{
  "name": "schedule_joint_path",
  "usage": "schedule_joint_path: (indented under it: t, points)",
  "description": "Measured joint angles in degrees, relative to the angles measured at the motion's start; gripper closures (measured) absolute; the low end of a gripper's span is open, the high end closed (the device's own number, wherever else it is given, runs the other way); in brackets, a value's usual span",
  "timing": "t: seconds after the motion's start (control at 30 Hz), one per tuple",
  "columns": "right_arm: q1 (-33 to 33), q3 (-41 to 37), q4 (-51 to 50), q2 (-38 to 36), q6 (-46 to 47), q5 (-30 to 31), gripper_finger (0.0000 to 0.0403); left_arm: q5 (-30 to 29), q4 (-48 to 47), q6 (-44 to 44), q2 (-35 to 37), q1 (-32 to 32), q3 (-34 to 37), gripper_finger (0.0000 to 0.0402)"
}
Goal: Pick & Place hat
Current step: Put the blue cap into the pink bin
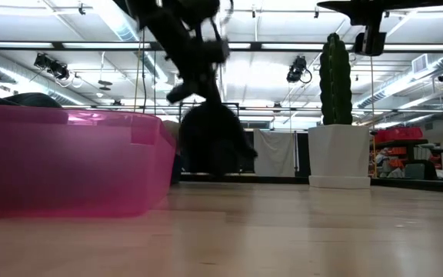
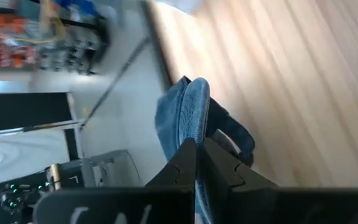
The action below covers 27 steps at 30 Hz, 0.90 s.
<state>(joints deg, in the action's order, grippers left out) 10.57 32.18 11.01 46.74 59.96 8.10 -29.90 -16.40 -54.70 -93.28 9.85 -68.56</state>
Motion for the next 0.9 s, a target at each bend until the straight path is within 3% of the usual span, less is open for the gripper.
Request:
schedule_joint_path:
  t: [0.23, 0.47, 0.7, 0.9]
  points:
    - [0.00, 0.00, 1.33, -0.02, -0.70, 0.00, 0.0278, 1.29, 3.74, 5.97, 10.20, -1.51, -0.02, 0.0393]
    - [-0.13, 0.00, 3.52, -0.02, -2.18, 0.04, 0.0267, 3.76, 12.32, 20.41, 18.61, -2.68, -0.02, 0.0393]
    - [-1.21, 0.00, 8.62, -0.02, -3.59, 0.04, 0.0266, 12.07, 19.89, 37.51, 24.28, -2.67, -0.08, 0.0393]
    - [-1.40, 0.00, 10.56, -2.39, -7.42, 1.50, 0.0266, 16.92, 20.65, 49.56, 26.13, -2.64, -0.10, 0.0393]
